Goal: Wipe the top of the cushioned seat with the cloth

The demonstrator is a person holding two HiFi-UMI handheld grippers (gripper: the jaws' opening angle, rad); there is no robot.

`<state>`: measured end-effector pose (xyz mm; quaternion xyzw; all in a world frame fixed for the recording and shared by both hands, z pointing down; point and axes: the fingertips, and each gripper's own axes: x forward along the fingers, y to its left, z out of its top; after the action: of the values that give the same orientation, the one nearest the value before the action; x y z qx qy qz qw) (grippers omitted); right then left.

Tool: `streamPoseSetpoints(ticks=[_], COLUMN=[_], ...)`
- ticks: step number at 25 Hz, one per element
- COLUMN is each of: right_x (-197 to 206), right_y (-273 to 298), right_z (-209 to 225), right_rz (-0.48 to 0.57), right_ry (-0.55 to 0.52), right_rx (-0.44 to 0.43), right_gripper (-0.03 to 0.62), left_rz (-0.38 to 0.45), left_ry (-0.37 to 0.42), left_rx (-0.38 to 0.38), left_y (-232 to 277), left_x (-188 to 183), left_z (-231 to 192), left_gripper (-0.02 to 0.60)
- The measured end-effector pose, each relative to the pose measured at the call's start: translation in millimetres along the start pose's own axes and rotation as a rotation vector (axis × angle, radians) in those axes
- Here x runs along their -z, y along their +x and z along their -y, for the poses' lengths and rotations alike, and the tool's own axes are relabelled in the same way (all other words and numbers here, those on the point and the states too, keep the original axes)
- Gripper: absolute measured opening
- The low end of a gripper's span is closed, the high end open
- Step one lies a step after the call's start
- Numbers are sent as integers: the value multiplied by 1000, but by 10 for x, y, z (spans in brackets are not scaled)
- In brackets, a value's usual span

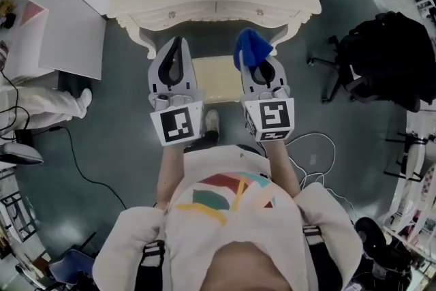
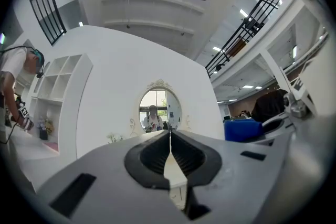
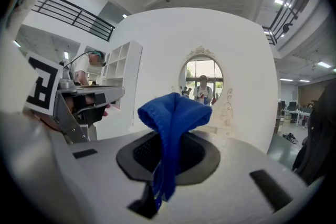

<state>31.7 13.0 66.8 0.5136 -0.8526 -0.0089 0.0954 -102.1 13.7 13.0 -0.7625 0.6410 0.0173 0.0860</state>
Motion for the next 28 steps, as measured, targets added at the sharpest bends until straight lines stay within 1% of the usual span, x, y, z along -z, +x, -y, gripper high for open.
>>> streamPoseSetpoints(ticks=[5,8,11,13,18,22,25,28], right_x=[76,70,-4,-52,-130,-140,-66,-25], right_y=[222,352,432,469,557,573,533,535], right_z=[53,133,135,140,154,246,346,411], right_rz=[-42,-66,-48,-30,0,8,0,-2], right_ry=[2,6,5,-2,-10,6,38,48], right_rx=[31,55,55,48,16,8,18,20], right_gripper=[31,31,32,31,31,32,31,31], left_rz=[-45,-60,-71,-70,-89,-47,-93,-103], left_ry=[-49,-45,-31,-38,-65,-58,-46,-47], left_rx=[6,13,20,16,-30,-48,-36,-34], left_y=[195,306,380,423,516,596,599,614], left_x=[234,271,296,293,281,228,263,272], left_z=[-106,-126,-136,-142,-226,-221,-117,-76], left_gripper=[6,6,6,6,6,6,6,6])
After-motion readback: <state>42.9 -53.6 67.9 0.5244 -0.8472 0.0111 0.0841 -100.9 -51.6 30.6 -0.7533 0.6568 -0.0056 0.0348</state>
